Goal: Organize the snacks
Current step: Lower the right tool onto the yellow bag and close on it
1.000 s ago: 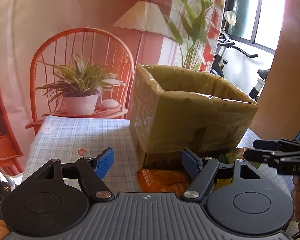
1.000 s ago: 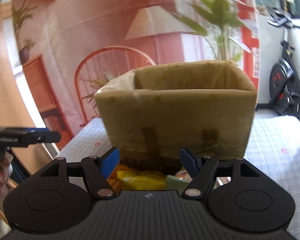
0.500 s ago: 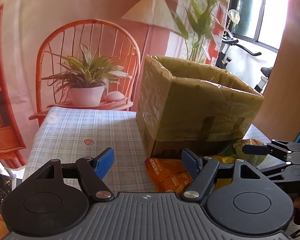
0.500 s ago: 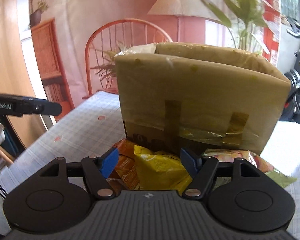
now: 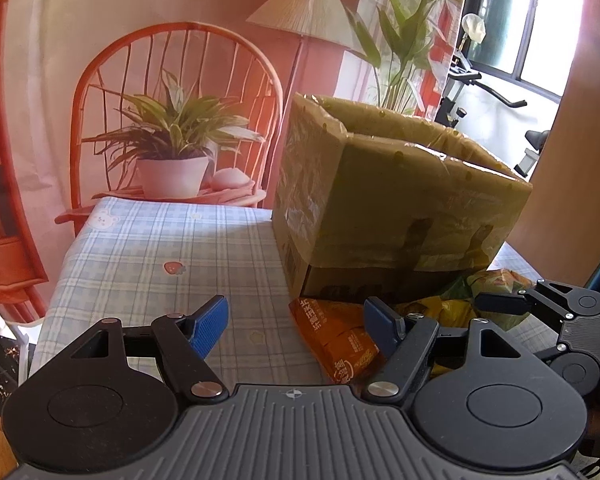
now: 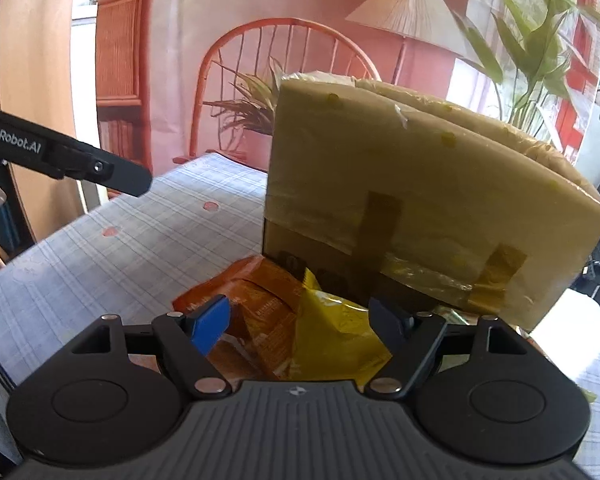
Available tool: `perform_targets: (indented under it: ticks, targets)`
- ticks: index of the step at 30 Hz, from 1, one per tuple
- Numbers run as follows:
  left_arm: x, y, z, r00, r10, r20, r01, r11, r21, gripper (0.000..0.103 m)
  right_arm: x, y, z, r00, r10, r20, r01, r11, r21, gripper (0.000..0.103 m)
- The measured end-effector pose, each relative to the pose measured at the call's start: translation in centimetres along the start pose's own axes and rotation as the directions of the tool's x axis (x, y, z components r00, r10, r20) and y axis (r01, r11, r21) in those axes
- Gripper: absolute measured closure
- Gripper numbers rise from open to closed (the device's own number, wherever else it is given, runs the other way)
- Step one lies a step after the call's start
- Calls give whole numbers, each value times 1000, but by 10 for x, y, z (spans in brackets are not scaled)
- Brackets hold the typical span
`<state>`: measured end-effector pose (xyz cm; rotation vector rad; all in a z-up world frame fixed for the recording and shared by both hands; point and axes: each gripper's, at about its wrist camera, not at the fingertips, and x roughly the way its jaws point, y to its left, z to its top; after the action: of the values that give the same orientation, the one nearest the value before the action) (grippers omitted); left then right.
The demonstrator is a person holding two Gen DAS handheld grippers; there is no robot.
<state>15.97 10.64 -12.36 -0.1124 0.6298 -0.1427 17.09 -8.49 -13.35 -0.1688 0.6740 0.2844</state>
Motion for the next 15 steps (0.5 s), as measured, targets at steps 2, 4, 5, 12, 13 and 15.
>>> perform_targets:
  ticks: [2, 4, 5, 12, 13, 15]
  targets:
    - [2, 0, -1, 1000, -2, -5, 2, 1000, -3, 27, 5, -9, -4, 999, -21, -35, 23, 999, 43, 24]
    - [3, 0, -1, 1000, -4, -9, 4, 1000, -5, 27, 7, -18, -8, 998, -45, -54, 49, 996, 80, 24]
    - [4, -1, -2, 1000, -5, -13, 4, 1000, -5, 27, 9, -23, -11, 996, -61, -64, 67, 993, 94, 24]
    - [14, 0, -5, 999, -3, -40, 1, 1000, -28, 27, 14, -34, -18, 997, -38, -68, 47, 991, 129, 24]
    - [16, 1, -5, 999, -4, -43, 3, 999, -33, 27, 16, -33, -18, 997, -36, -67, 44, 992, 122, 24]
    - [18, 1, -4, 999, -6, -45, 5, 999, -39, 27, 22, -30, -16, 997, -35, -66, 42, 993, 107, 20]
